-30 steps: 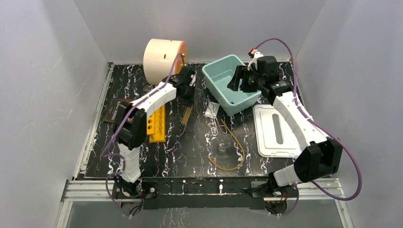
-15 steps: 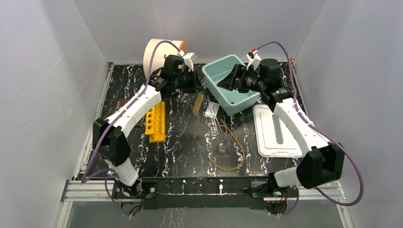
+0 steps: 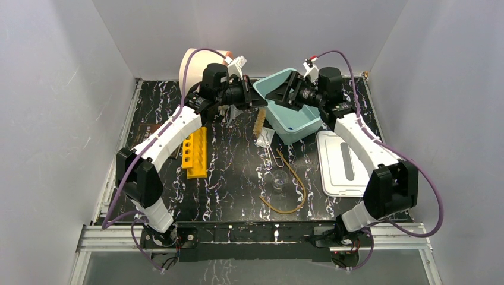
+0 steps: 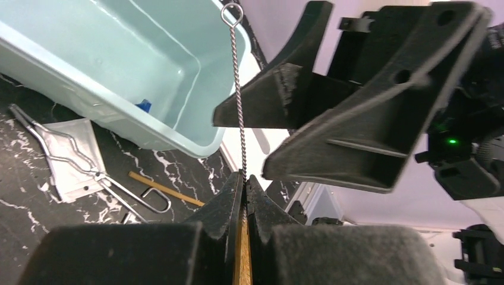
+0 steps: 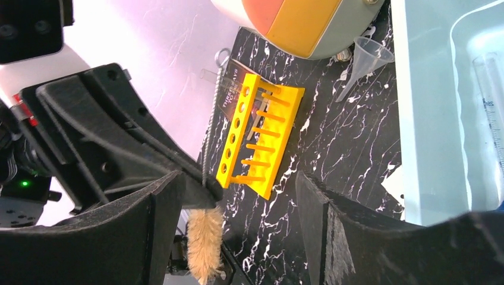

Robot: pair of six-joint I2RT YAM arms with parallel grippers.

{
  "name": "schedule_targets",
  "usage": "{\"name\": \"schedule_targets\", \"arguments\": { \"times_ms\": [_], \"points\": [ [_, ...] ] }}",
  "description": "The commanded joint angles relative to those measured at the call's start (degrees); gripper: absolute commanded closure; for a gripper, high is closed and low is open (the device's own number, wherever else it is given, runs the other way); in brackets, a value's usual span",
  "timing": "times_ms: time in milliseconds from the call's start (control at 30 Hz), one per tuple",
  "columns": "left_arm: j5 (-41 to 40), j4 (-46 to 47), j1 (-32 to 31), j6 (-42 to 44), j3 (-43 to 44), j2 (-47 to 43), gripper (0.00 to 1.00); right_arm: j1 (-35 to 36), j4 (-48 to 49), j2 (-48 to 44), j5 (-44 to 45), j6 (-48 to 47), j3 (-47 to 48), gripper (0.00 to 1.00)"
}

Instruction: Organize the chemistry lab equipment

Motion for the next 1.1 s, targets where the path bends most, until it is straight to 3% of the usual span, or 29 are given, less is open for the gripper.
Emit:
{"name": "schedule_targets", "arguments": {
  "times_ms": [0, 133, 433, 567, 633, 667, 700, 800, 867, 1067],
  "points": [
    [3.35, 3.88, -0.08, -2.73, 0.41, -1.43, 1.0, 1.04, 3.36, 1.87, -0.47, 2.53, 4.65, 0.24],
    [3.24, 3.77, -0.08, -2.33, -0.34, -1.9, 1.0, 1.42, 3.91, 3.44, 0.34, 4.15, 5.67, 0.31],
    [2.6, 3.08, -0.06, -2.01, -0.11, -2.06, 1.0, 1.8, 5.69, 4.42, -0.85, 5.76, 5.18, 0.61],
    [2.42, 1.85, -0.02, -1.03, 0.97, -1.91, 1.0, 1.82, 3.79, 5.3, -2.05, 4.77, 7.08, 0.82],
    [2.25, 1.17, 0.13, -0.63, 1.27, -1.91, 0.9, 1.8, 3.17, 5.7, -2.75, 3.93, 8.34, 0.92],
    [2.06, 0.65, 0.18, -0.37, 1.49, -1.91, 0.82, 1.83, 2.59, 5.8, -2.71, 3.12, 9.06, 0.96],
    [1.46, 0.04, 0.34, -0.16, 1.63, -1.98, 0.68, 1.78, 1.8, 5.89, -2.64, 2.17, 9.76, 1.0],
    [-0.4, -2.55, 1.12, 1.65, 1.97, -2.84, 0.45, 1.72, -3.52, 6.18, -0.8, -2.96, 13.38, 1.0],
    [-2.65, -5.77, 2.88, 4.18, 1.97, -4.63, 0.29, 0.81, -12.49, 7.06, 2.9, -12.48, 20.15, 1.0],
    [-8.96, -12.74, 4.51, 10.53, 1.55, -9.1, 0.13, -0.77, -27.19, 10.22, 22.76, -31.48, 34.02, 1.0]
  ]
}}
